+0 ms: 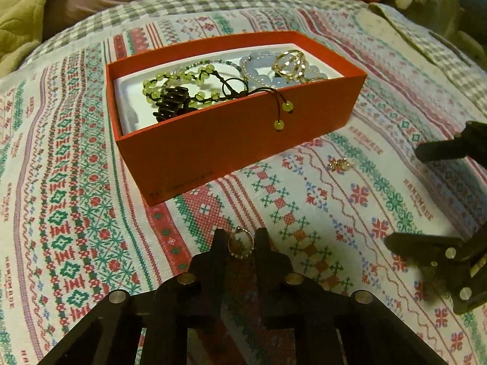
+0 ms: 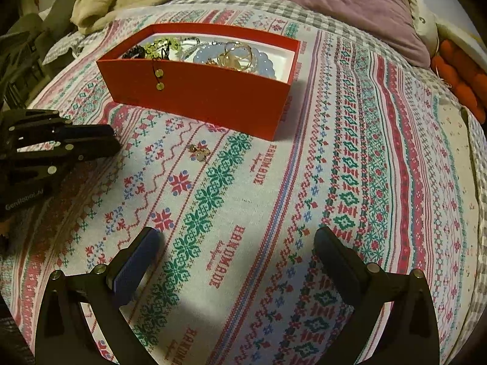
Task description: Organize jewelry
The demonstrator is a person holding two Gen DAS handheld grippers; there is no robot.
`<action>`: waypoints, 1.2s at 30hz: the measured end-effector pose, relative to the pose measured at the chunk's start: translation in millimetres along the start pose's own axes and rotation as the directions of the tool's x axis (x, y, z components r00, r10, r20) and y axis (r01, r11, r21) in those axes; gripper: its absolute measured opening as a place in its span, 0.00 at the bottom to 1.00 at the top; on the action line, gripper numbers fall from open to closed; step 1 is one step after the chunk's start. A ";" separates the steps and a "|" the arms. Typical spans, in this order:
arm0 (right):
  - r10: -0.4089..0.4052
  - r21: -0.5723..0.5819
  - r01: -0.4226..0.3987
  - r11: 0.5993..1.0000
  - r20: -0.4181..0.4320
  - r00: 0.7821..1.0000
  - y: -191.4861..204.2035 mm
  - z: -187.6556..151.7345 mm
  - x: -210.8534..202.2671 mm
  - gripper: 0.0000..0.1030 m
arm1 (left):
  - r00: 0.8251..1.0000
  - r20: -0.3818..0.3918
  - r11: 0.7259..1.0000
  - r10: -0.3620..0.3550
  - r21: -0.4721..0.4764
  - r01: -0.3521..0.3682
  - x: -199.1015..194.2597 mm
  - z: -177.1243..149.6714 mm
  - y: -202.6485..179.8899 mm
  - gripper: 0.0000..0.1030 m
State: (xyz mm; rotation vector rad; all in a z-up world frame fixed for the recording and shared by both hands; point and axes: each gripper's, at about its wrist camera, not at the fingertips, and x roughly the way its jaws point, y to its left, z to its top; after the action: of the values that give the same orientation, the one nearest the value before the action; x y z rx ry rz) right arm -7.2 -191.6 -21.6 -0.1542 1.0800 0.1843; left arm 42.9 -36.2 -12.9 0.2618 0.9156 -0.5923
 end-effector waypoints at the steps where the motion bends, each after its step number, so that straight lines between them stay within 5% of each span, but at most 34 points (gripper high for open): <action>1: 0.004 0.000 -0.004 1.000 0.004 1.000 0.4 1.5 0.0 1.00 | 1.000 0.001 1.000 0.005 0.003 -0.005 -1.7 -1.2 0.7 0.12; 12: 0.022 0.022 -0.023 1.000 0.025 0.999 7.5 24.1 6.8 0.87 | 1.000 -0.013 0.999 0.028 -0.020 -0.028 -12.7 -7.0 12.5 0.12; 36: 0.106 -0.018 -0.106 0.994 0.034 0.994 19.2 47.1 15.2 0.09 | 0.999 -0.016 0.998 0.036 -0.051 -0.037 -17.7 -4.4 17.1 0.12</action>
State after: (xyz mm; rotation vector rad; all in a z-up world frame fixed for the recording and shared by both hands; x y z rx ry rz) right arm 36.0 -161.7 -13.8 -0.1077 1.0532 0.2905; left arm 41.7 -13.8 -1.8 0.2372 0.9376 -0.5332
